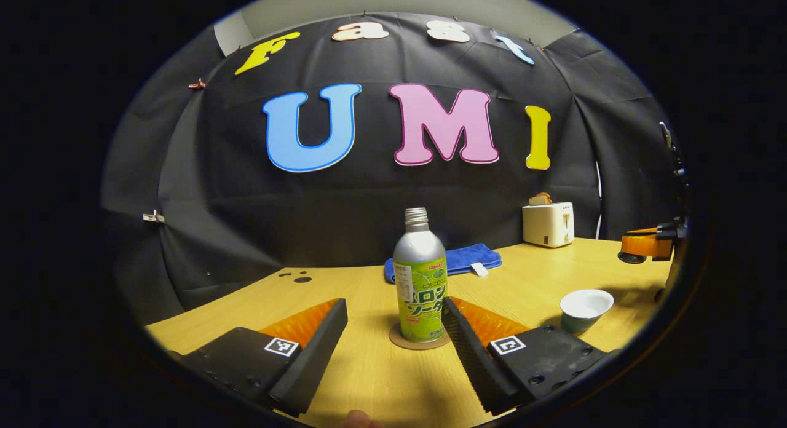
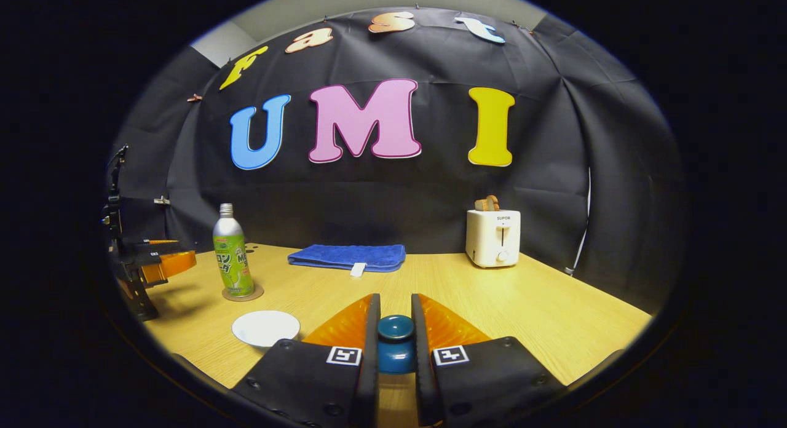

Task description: Open the teacup lid with one hand, grasp the water bottle and pour water into the teacup with the other hand; after pouring, place the water bottle on the coaster and then close the teacup lid.

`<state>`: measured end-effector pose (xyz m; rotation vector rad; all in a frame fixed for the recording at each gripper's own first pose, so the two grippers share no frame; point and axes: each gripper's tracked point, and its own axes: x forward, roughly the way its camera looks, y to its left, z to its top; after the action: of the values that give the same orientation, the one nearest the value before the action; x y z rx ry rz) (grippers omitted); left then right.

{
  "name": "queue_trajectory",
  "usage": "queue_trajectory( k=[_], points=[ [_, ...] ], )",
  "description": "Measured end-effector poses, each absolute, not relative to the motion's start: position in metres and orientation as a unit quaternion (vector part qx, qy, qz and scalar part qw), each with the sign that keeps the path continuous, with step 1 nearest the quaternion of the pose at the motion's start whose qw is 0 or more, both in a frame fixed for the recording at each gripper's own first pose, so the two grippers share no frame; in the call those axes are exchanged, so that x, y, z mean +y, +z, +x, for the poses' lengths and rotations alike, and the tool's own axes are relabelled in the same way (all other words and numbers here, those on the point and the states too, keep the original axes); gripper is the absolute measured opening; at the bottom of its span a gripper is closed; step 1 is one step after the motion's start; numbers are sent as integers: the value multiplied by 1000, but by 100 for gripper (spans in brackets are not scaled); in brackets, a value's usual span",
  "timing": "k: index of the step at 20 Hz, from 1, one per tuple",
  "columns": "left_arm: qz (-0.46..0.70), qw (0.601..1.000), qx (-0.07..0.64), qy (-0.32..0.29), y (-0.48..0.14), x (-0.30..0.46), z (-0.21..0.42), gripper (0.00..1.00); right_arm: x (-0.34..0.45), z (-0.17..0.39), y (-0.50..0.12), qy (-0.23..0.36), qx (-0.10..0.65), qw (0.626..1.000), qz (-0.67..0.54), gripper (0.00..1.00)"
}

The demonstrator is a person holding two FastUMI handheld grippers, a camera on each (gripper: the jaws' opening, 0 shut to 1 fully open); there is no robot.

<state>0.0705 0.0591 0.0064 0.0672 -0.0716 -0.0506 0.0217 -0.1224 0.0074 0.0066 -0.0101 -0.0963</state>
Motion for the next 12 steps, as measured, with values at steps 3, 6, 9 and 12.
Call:
queue_trajectory(
  k=[3, 6, 9, 12],
  points=[
    [11, 999, -31, -31, 3, 64, 68, 96, -90, 19, 5, -12, 0, 1000, 5, 28],
    [6, 999, -10, -40, -5, 64, 69, 97, -53, 30, -2, 28, 22, 999, 7, 28],
    [5, 999, -12, -38, -3, 67, 66, 96, -22, 42, -2, 53, 28, 998, -7, 28],
    [5, 999, -12, -36, -3, 66, 64, 96, 5, 52, -7, 74, 38, 996, -18, 28]
  ],
)
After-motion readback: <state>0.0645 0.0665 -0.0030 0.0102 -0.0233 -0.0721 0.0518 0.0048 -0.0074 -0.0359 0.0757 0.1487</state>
